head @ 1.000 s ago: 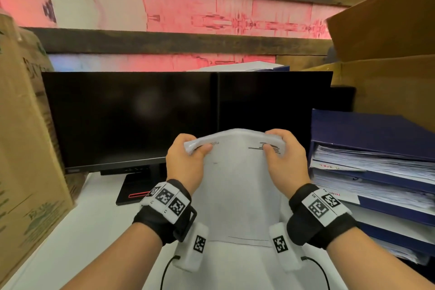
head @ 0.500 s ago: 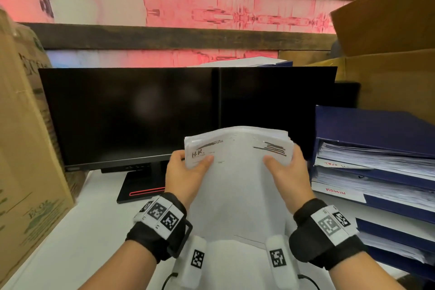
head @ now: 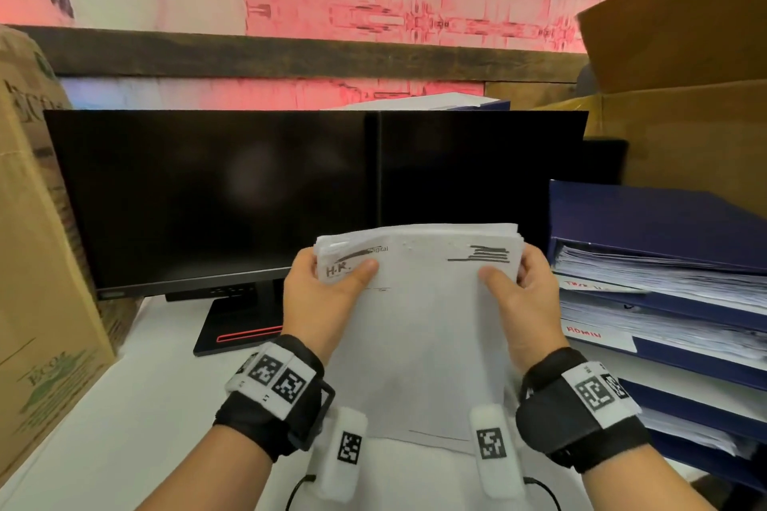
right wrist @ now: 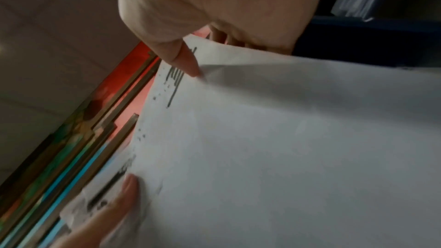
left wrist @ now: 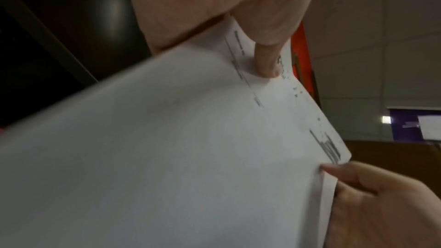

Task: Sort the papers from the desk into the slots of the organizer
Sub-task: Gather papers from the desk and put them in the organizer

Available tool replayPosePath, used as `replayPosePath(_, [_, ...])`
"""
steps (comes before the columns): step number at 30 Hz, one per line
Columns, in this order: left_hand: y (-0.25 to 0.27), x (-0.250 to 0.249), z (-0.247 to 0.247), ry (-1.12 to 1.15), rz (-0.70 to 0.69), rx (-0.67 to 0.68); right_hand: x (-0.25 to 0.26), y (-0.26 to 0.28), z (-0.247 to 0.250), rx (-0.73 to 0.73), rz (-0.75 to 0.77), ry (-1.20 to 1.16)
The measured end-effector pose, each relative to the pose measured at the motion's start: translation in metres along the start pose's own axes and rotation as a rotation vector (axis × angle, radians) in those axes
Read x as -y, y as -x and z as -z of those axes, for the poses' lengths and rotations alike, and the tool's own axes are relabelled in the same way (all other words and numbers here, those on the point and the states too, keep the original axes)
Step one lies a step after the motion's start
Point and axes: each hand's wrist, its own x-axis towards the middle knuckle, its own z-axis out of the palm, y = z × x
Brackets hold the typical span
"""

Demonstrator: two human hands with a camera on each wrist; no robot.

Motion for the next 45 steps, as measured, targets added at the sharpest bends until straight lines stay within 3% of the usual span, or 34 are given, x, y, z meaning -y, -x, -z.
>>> replayPosePath(4, [0.005, -0.001, -0.002, 0.025, -0.008, 0.006, -0.002, 0.009, -0.010, 0.060, 0.003, 0.098])
replayPosePath(9, [0.000, -0.011, -0.003, 0.037, -0.114, -0.063, 0.015, 0.005, -0.018, -0.018, 0.107, 0.072])
replayPosePath(14, [0.005, 0.007, 0.004, -0.066, -0.002, -0.010, 0.001, 0.017, -0.017, 0.070, -0.040, 0.080])
replayPosePath(20, [0.007, 0.007, 0.005, -0.089, 0.025, -0.057, -0.009, 0.018, -0.011, 0.004, -0.006, 0.093])
replayPosePath(23, [0.012, -0.002, -0.007, -0.135, -0.021, -0.053, -0.001, 0.022, -0.023, -0.003, 0.096, 0.188])
replayPosePath(27, [0.015, -0.008, -0.015, -0.136, -0.073, -0.069, 0.007, 0.028, -0.032, 0.040, 0.211, 0.143])
replayPosePath(32, [0.028, 0.027, -0.005, -0.254, 0.156, 0.011, -0.036, 0.045, -0.024, 0.084, -0.056, 0.256])
replayPosePath(36, [0.034, 0.050, 0.000, -0.297, 0.249, 0.027, -0.055, 0.055, -0.017, 0.117, -0.180, 0.317])
replayPosePath(45, [0.044, 0.043, 0.003, -0.308, 0.275, 0.052, -0.040, 0.061, 0.005, 0.091, -0.197, 0.380])
